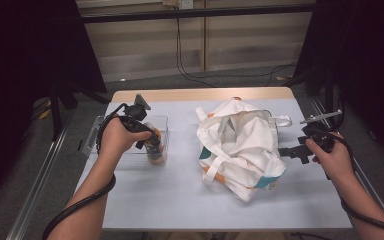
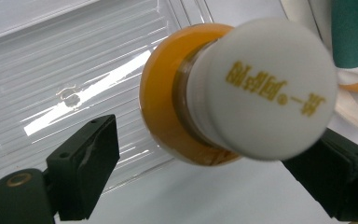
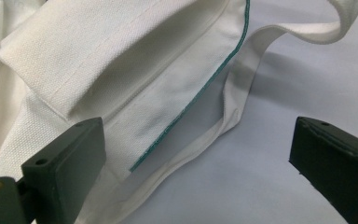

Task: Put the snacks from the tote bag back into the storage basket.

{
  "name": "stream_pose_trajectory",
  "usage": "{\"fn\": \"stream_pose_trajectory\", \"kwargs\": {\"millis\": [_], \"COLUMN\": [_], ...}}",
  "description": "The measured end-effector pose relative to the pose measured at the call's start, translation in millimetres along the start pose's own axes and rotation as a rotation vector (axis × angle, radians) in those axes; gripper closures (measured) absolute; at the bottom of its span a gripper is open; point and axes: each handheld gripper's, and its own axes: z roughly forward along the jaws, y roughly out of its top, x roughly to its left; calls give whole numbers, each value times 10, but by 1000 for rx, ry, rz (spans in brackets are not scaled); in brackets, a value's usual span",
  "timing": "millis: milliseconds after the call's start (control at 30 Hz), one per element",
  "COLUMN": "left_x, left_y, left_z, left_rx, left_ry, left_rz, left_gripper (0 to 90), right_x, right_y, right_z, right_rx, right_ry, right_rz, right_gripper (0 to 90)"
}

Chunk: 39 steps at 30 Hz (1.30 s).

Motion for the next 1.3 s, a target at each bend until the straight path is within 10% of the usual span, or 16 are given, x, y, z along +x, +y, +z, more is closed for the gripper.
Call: {"fn": "stream_pose_trajectory", "kwargs": {"millis": [1300], "left_x": [157], "left_y": [-435], "left_z": [-73], "left_rx": [-43], "left_ry": [-27], "left_rz": [15], "left_gripper": [122], "right_x": [-24], "right_y": [-106], "right_z": [-36], "right_rx": [-1], "right_ry": [29], "right_rz": [-22], "right_gripper": [31]}}
